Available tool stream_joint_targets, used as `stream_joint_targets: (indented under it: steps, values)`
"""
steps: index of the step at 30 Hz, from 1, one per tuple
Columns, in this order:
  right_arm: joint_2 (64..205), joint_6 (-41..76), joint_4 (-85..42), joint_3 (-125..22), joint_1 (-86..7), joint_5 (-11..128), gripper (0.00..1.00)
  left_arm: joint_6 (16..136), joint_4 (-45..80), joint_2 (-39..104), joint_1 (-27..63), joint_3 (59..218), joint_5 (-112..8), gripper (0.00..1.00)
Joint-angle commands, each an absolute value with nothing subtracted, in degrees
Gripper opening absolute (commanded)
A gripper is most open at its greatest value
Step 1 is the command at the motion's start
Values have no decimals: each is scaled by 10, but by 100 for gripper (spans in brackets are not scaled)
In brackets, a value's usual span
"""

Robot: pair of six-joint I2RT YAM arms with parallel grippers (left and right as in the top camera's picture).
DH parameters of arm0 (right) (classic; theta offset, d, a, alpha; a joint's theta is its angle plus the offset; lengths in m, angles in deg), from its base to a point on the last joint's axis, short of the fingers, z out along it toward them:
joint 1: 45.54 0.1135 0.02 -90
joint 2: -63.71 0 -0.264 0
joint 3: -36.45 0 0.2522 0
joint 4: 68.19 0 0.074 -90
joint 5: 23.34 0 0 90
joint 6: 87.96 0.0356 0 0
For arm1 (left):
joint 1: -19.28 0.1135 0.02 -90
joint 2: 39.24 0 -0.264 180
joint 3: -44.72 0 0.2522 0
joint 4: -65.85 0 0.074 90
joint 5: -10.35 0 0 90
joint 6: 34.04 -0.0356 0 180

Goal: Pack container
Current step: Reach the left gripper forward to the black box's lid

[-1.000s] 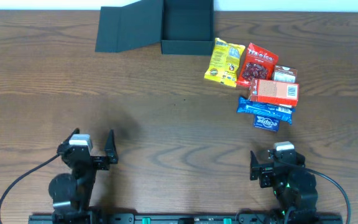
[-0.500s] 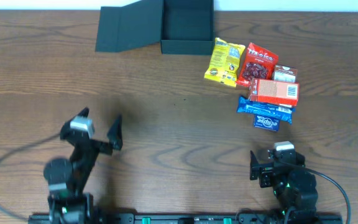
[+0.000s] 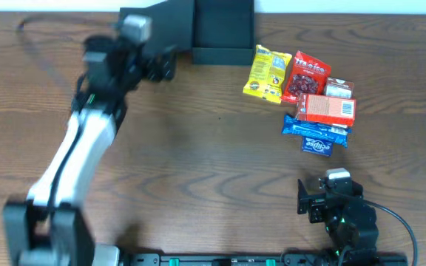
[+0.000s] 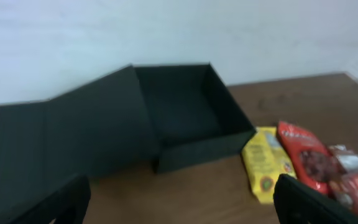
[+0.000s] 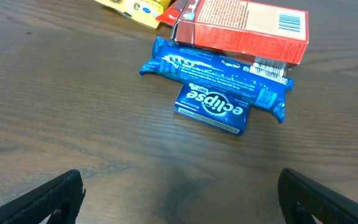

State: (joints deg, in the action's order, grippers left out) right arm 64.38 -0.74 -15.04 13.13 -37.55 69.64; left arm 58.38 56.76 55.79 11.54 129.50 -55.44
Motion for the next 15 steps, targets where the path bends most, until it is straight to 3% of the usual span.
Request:
stream_joint_targets:
  steps: [1, 7, 15]
  values:
    - [640, -12, -150, 136, -380, 696, 99, 575, 518, 670, 84, 1451, -613, 95]
    - [640, -12, -150, 136, -380, 696, 99, 570, 410, 916, 50, 1782, -621, 95]
    - [640, -12, -150, 136, -380, 696, 99, 564, 421, 1059, 34, 1911, -620, 95]
